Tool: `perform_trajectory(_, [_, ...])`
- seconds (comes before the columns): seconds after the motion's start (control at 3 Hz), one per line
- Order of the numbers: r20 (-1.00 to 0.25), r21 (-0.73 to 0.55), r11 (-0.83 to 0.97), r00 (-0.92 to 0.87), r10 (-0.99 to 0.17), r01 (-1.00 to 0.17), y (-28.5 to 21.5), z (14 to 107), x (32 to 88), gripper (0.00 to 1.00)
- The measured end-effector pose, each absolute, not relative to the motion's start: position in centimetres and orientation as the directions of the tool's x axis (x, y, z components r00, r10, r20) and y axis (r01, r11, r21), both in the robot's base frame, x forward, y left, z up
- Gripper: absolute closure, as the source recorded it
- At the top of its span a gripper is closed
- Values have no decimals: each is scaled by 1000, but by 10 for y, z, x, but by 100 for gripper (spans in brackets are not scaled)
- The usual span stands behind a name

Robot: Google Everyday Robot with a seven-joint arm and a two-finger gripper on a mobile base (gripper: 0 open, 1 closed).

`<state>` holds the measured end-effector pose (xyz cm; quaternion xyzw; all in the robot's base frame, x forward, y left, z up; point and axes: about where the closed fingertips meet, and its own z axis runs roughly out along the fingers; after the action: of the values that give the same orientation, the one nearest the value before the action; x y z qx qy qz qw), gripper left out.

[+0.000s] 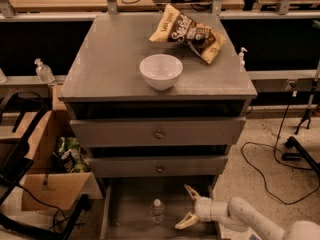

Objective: Pick water bottle from bottom drawer and place on counter

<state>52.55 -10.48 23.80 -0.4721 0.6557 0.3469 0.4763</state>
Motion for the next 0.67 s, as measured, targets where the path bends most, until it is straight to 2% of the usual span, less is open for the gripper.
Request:
perform_trajectory(0.33, [-963, 47, 293, -120, -239, -955, -80, 220, 525, 0])
perform_trajectory(0.67, [-956, 78, 252, -144, -255, -965, -50, 201, 519, 0])
